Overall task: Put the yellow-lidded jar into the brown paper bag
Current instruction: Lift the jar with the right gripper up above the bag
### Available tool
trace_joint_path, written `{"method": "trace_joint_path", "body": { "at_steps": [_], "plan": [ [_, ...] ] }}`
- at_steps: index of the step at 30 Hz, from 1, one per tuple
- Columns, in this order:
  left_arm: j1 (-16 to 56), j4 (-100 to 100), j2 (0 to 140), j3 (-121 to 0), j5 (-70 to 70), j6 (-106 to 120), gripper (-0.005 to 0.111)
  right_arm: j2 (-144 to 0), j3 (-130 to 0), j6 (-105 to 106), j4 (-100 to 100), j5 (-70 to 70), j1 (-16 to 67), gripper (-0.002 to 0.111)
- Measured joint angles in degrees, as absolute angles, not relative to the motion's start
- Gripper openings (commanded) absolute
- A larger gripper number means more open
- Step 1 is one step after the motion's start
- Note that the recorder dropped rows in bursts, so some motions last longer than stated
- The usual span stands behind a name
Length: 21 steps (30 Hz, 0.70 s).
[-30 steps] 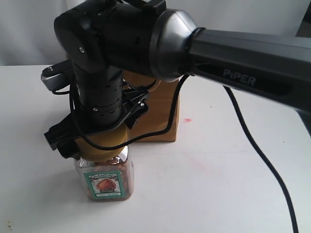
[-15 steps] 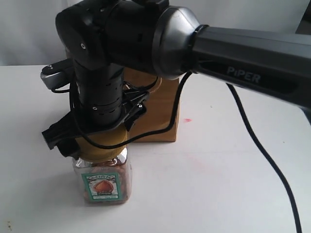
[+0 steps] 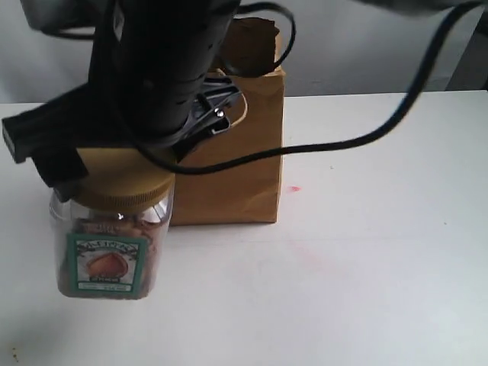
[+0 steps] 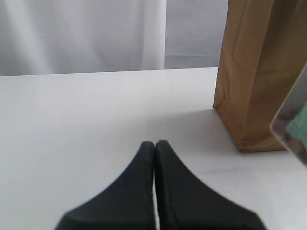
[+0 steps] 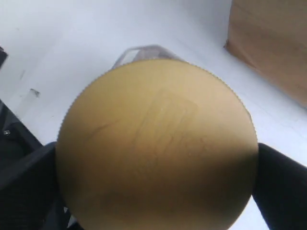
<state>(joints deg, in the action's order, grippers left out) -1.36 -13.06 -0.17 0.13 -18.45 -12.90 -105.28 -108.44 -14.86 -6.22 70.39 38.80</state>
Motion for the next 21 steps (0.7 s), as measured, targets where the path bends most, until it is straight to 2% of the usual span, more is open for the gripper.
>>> {"method": "trace_joint_path", "body": {
  "at_steps": [13,21],
  "plan": [
    [-1.36,-13.06,-0.17,0.13,-18.45,-12.90,0.001,-90.19,-108.44,-12.13,-7.48,70.90,38.80,0.000],
    [-1.36,-13.06,-0.17,0.13,-18.45,-12.90,0.001,-84.12,-108.44,-10.86,2.30,59.54,38.80,0.000]
  ]
}}
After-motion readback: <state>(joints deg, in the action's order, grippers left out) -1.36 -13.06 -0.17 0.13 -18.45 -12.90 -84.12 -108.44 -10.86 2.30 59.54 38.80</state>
